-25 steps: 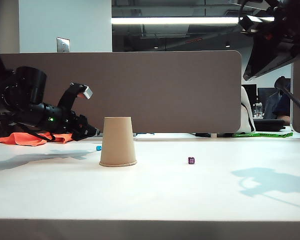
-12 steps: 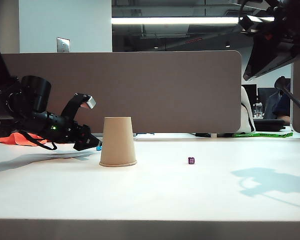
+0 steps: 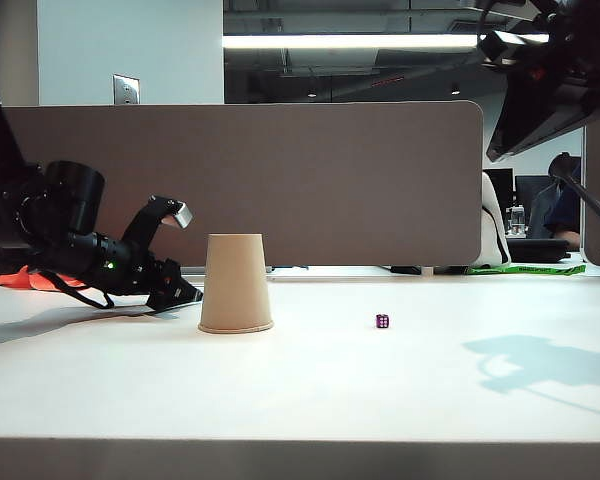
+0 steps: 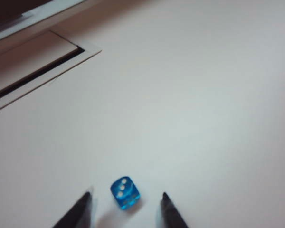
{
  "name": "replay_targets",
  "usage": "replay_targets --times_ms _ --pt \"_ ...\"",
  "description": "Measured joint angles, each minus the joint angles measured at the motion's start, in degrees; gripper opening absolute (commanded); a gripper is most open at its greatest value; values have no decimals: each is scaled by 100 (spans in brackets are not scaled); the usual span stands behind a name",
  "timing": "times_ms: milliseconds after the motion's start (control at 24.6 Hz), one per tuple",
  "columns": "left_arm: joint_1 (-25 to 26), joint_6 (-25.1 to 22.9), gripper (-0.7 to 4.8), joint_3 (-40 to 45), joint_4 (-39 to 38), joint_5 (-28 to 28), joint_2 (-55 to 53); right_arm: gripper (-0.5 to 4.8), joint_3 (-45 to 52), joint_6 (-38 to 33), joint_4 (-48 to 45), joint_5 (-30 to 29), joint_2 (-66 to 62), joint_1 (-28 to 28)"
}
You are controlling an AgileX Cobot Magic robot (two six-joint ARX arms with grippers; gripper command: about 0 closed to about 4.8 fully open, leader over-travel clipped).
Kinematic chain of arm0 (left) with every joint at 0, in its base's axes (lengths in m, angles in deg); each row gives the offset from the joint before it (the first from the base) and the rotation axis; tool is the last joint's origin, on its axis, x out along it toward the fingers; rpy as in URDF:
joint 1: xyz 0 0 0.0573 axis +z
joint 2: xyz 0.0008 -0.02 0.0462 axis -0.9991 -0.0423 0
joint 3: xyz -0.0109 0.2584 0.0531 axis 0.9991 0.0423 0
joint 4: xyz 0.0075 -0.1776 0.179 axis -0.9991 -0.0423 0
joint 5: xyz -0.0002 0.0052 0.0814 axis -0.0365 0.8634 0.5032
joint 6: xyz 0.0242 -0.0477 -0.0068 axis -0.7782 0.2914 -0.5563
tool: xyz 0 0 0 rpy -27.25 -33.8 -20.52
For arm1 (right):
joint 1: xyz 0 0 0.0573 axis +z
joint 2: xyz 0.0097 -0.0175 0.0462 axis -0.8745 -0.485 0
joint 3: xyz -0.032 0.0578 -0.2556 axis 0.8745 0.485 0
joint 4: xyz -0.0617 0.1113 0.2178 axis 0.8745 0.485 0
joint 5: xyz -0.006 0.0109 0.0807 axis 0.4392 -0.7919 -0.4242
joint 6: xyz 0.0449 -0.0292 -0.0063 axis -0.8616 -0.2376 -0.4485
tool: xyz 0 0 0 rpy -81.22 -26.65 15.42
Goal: Throw the dice onto the paper cup, compare its value with the values of the other dice on the table, place the die with the higher value on the paper cup, and take no action if both dice have the same value.
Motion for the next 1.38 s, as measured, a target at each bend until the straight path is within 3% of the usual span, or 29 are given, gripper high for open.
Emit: replay_targets --times_ms 975,1097,1381 --pt "7 107 173 -275 44 26 -214 -1 0 -42 50 0 0 0" --pt "7 109 111 -275 44 -4 -214 -1 0 -42 50 0 0 0" --pt "4 153 111 -275 42 -155 -214 -1 0 -42 50 0 0 0"
